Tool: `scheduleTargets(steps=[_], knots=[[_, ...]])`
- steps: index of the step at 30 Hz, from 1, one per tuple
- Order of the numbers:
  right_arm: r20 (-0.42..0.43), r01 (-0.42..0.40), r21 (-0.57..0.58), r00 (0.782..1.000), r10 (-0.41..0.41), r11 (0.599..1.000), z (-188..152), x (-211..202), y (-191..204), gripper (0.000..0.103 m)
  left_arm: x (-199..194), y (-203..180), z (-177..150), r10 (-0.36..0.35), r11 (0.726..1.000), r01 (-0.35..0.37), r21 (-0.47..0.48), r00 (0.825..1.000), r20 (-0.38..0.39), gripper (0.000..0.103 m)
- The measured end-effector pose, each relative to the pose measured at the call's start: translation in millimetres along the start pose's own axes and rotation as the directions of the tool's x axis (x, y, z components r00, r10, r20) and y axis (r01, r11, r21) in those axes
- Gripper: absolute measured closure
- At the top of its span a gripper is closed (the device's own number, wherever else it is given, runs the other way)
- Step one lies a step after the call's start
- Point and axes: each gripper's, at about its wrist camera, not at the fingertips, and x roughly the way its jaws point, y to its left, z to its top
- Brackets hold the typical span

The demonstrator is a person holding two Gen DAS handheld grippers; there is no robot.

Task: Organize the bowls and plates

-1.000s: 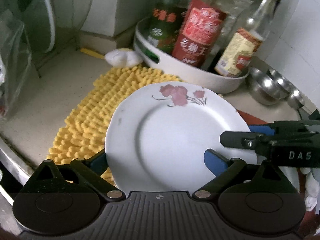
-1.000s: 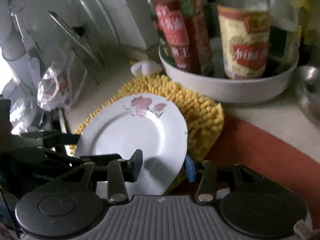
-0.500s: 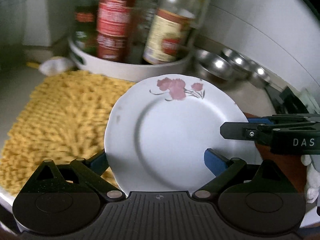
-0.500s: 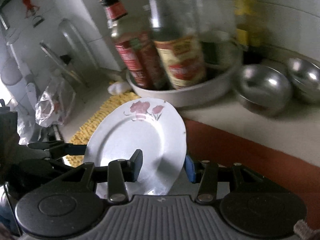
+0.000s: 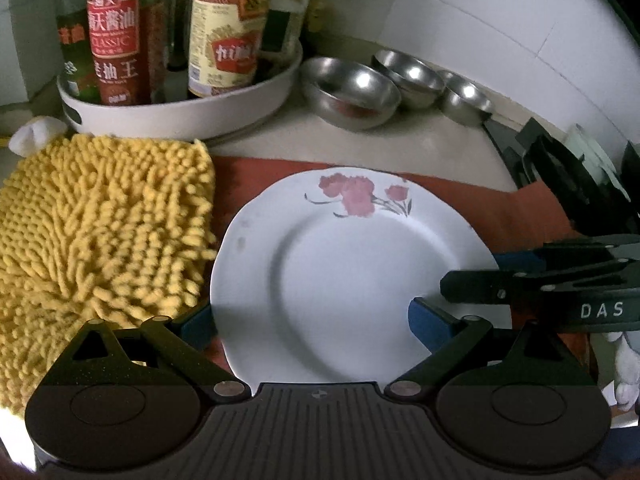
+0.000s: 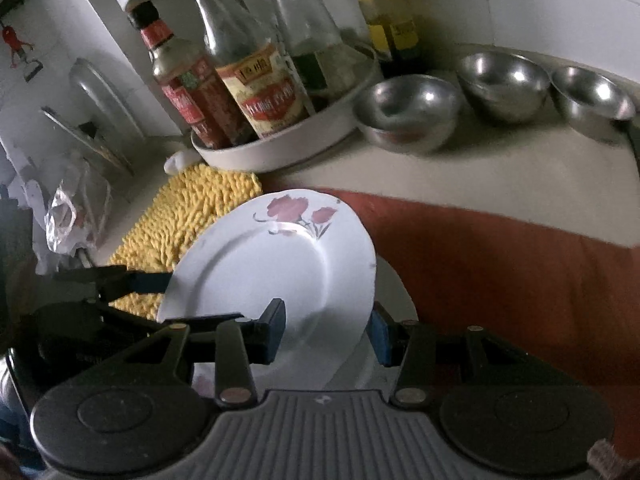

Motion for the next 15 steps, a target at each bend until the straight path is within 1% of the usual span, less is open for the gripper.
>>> scheduleTargets(steps=[4,10,15], knots=[[-0.03,0.012,0.007,0.999,-0.012,1.0,-9.7,0.9,-2.4,0.061,3.4,-3.5,-4.1,-0.007,1.0,0.007,0.0,1.0,-0.015,0.004],[-0.036,0.04,-0.035,0.998,-0.042,0.999,-15.2,0.4,-0.4,0.061,12.0,-0.4,-9.5,-0.002,1.0,0.001,-0.019,0.999,-0.053,0.007],[-0.034,0.056,-0.049,0.998,-0.058,0.997,-19.3,1.7,-1.6,0.06,3.0,-4.4,-7.9,0.012,1.0,-0.012,0.013,1.0,0.004,0.006]])
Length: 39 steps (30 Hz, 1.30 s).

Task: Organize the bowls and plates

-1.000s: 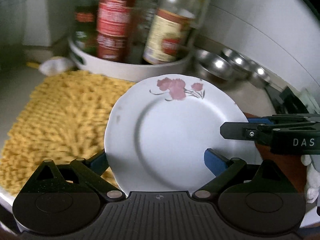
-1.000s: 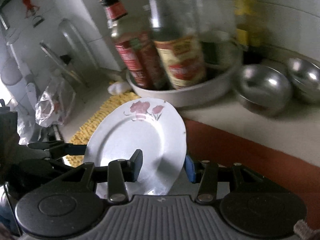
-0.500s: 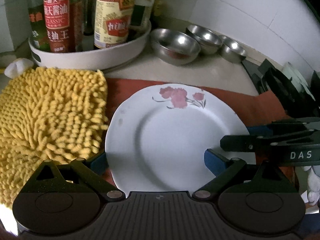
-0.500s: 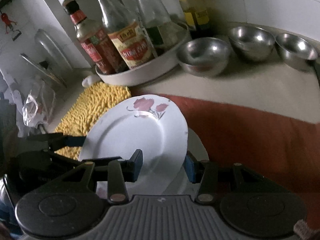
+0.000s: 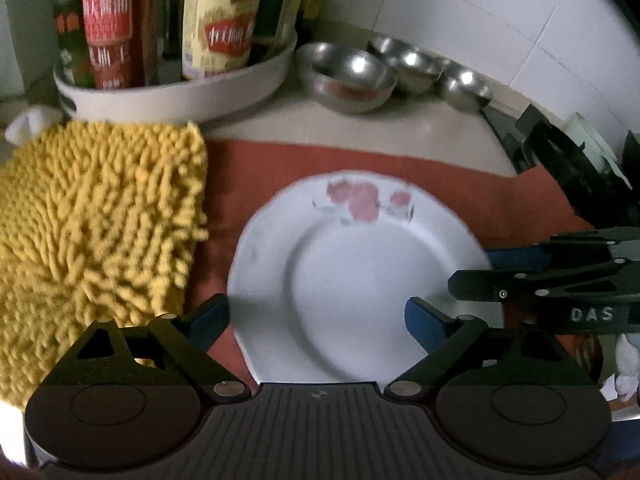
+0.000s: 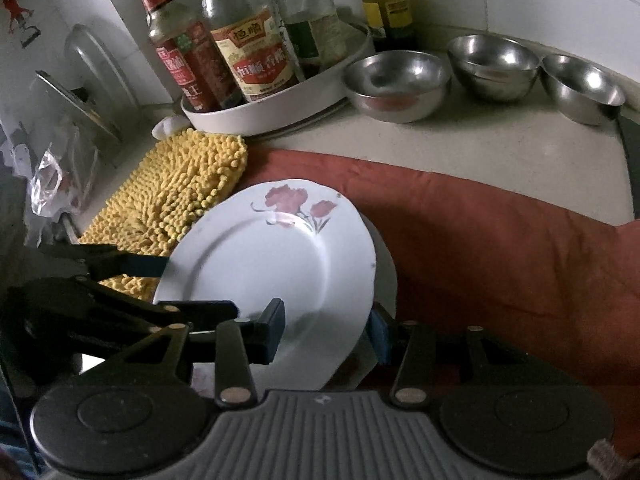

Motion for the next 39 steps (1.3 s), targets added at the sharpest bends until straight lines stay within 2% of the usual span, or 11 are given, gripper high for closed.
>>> scheduleTargets(steps=[3,9,17,20,23,29,34,37,39], knots=[[0.015,0.039,-0.001,0.999,-0.039,0.999,0.5,-2.2,-5.6,0.06,-4.8,1.2,4.4,0.009,1.0,-0.009,-0.002,1.0,0.026,0.005],[0.125,0.071,-0.043,0.99,-0.065,0.997,7.0,-22.9,-8.8,0.058,-5.5,-1.3,22.4,0.013,1.0,-0.013,-0.007,0.998,0.064,0.003],[0.18,0.115,0.017,0.977,-0.116,0.993,30.3,-24.2,-33.3,0.058,6.1,-17.1,67.7,-0.008,1.0,0.01,-0.018,0.994,0.111,0.003],[0.2,0.109,0.052,0.973,-0.117,0.993,44.5,-24.8,-46.7,0.058,16.4,-20.7,86.6,-0.002,0.999,0.009,-0.054,0.991,0.136,0.003],[0.216,0.089,0.079,0.971,-0.104,0.993,59.7,-22.8,-61.4,0.058,34.6,-20.3,108.4,-0.012,0.992,0.028,-0.121,0.991,0.133,0.004],[0.235,0.052,0.139,0.968,-0.084,0.989,100.8,0.1,-87.4,0.058,71.4,-23.4,135.6,0.016,0.975,0.011,-0.223,0.993,0.12,0.01],[0.227,0.019,0.148,0.973,-0.052,0.989,126.1,29.1,-106.0,0.058,98.8,-18.2,147.3,0.037,0.945,-0.003,-0.326,0.995,0.097,0.021],[0.212,-0.034,0.178,0.977,-0.004,0.983,140.7,50.7,-119.2,0.058,112.3,-13.8,153.4,0.052,0.93,-0.017,-0.367,0.995,0.086,0.026],[0.201,-0.061,0.2,0.979,0.02,0.978,148.7,65.3,-126.9,0.062,121.7,-11.5,157.7,0.057,0.919,-0.021,-0.393,0.995,0.08,0.03]])
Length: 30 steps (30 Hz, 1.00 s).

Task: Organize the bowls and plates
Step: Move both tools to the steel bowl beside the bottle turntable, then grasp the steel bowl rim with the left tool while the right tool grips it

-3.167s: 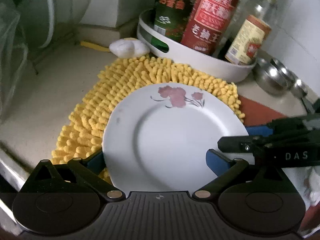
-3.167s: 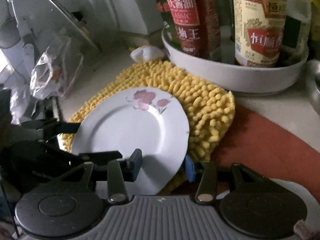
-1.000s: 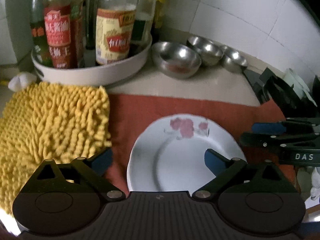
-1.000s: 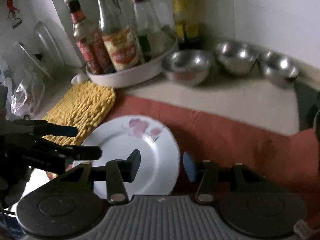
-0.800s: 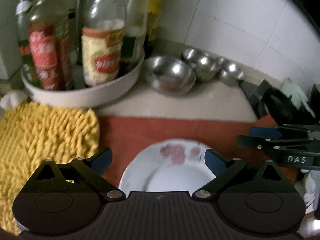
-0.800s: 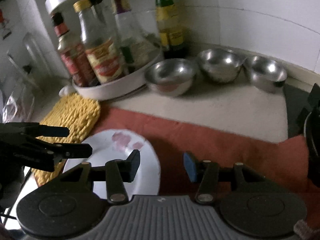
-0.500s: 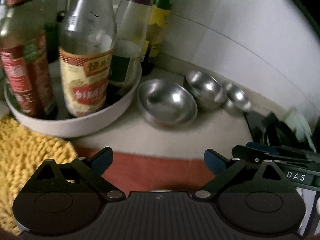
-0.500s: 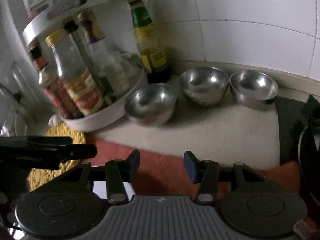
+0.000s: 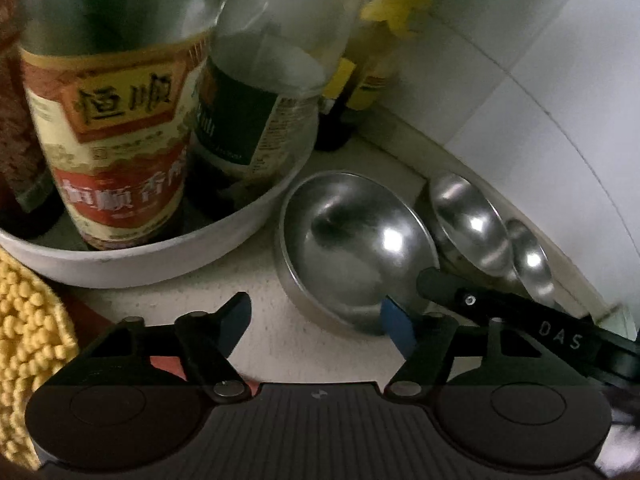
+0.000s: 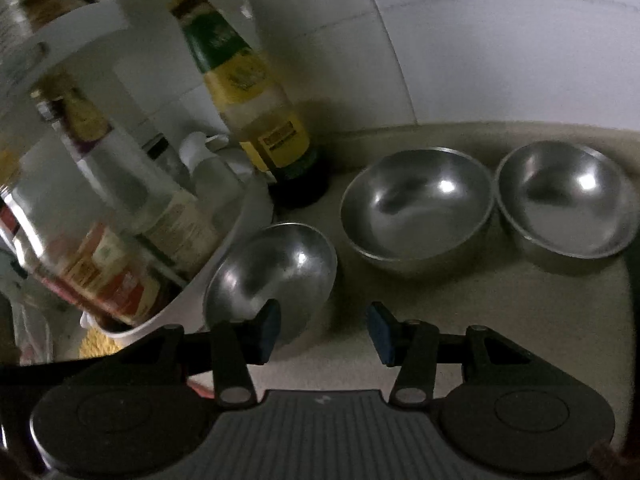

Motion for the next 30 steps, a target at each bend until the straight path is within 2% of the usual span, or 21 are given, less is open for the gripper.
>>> scheduleTargets(steps=[4,8,12,21,23,27,30], knots=[[-0.029,-0.039,0.03,0.999,0.04,0.999,6.1,21.9,-8.1,0.069,18.1,-0.8,3.1,-0.01,1.0,0.01,-0.012,1.0,-0.029,0.048],[-0.074,-0.062,0.054,0.995,0.066,0.997,6.2,40.7,-13.2,0.08,28.3,-4.9,3.5,0.015,1.0,-0.014,0.025,1.0,-0.022,0.05],[-0.086,-0.079,0.077,0.993,0.086,0.994,9.0,50.6,-17.2,0.082,28.8,-10.6,4.1,0.026,0.997,-0.024,0.075,0.999,-0.032,0.051],[-0.124,-0.036,0.069,0.991,0.044,0.997,-9.1,14.7,-22.9,0.082,19.0,-34.5,-22.2,-0.036,0.98,0.055,0.191,0.994,-0.099,0.048],[-0.131,-0.02,0.068,0.991,0.028,0.998,-15.0,4.9,-27.6,0.082,21.0,-35.7,-24.4,-0.028,0.978,0.049,0.201,0.994,-0.104,0.048],[-0.122,0.001,0.074,0.993,0.008,0.997,-21.4,-5.0,-37.1,0.081,22.7,-32.3,-20.1,0.015,0.978,0.002,0.21,0.996,-0.082,0.033],[-0.105,0.007,0.085,0.994,0.002,0.996,-19.3,-8.4,-41.8,0.08,25.0,-29.6,-14.2,0.046,0.975,-0.031,0.22,0.997,-0.062,0.03]])
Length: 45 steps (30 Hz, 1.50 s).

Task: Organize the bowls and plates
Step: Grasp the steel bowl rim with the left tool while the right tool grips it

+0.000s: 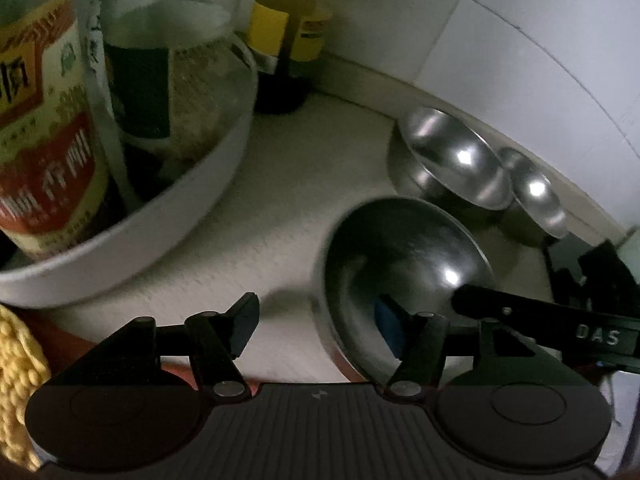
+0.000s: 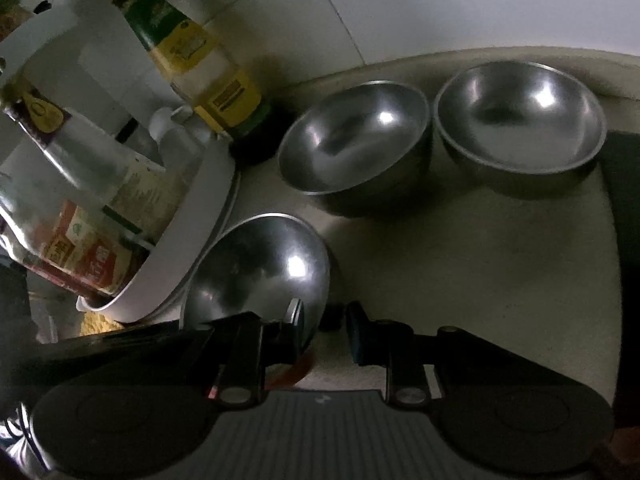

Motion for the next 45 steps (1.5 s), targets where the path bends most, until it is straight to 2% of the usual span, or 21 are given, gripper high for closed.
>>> scheduleTargets(steps=[2,5,6,7,9,10,14,17,24,30,36,45], knots=[[0.012,0.009,0.001,1.0,-0.009,1.0,3.3,1.2,-2.5,0.079,3.7,-0.5,1.6,0.025,1.0,-0.025,0.012,1.0,0.004,0.026],[0.008,0.022,0.008,1.0,-0.022,1.0,5.4,4.7,-5.6,0.076,5.3,-6.7,-0.7,0.047,0.998,-0.048,0.051,0.999,0.012,0.027],[0.004,0.023,0.005,1.0,-0.023,1.0,4.9,6.2,-6.0,0.075,5.4,-9.4,-1.7,0.05,0.997,-0.051,0.066,0.999,0.016,0.033],[0.006,0.023,-0.001,1.0,-0.023,1.0,3.7,7.0,-5.6,0.075,5.4,-12.7,-2.9,0.047,0.995,-0.049,0.084,0.999,0.023,0.044],[0.012,0.031,-0.031,0.999,-0.031,0.999,0.9,6.6,-1.9,0.075,6.0,-18.7,-3.7,0.017,0.993,-0.02,0.117,1.0,0.02,0.055],[0.019,0.037,-0.05,0.999,-0.036,0.998,-0.9,6.1,0.6,0.075,6.7,-22.0,-4.0,0.003,0.992,-0.005,0.129,1.0,0.013,0.056],[0.005,0.011,-0.064,1.0,-0.01,0.998,-4.7,10.4,2.0,0.081,3.3,-36.2,-7.6,0.035,0.98,-0.042,0.193,0.999,0.04,0.057],[0.0,0.02,-0.062,1.0,-0.02,0.998,-6.9,10.5,1.2,0.082,-3.1,-41.2,-8.9,0.043,0.978,-0.053,0.2,0.998,0.053,0.057],[0.041,-0.012,-0.091,0.999,0.016,0.996,-8.0,-12.9,8.5,0.082,-37.3,-50.2,-13.9,0.06,0.976,-0.083,0.202,0.991,0.12,0.055],[0.068,-0.052,-0.144,0.996,0.063,0.988,-11.7,-38.0,27.4,0.082,-77.8,-46.4,-26.7,0.088,0.978,-0.12,0.168,0.979,0.186,0.052],[0.055,-0.089,-0.189,0.993,0.101,0.978,-25.7,-56.9,51.8,0.082,-109.5,-41.7,-51.7,0.095,0.978,-0.131,0.161,0.972,0.216,0.05],[0.037,-0.078,-0.206,0.996,0.087,0.975,-73.9,-81.3,82.0,0.082,-148.3,-19.2,-100.4,0.054,0.982,-0.089,0.168,0.977,0.206,0.048]])
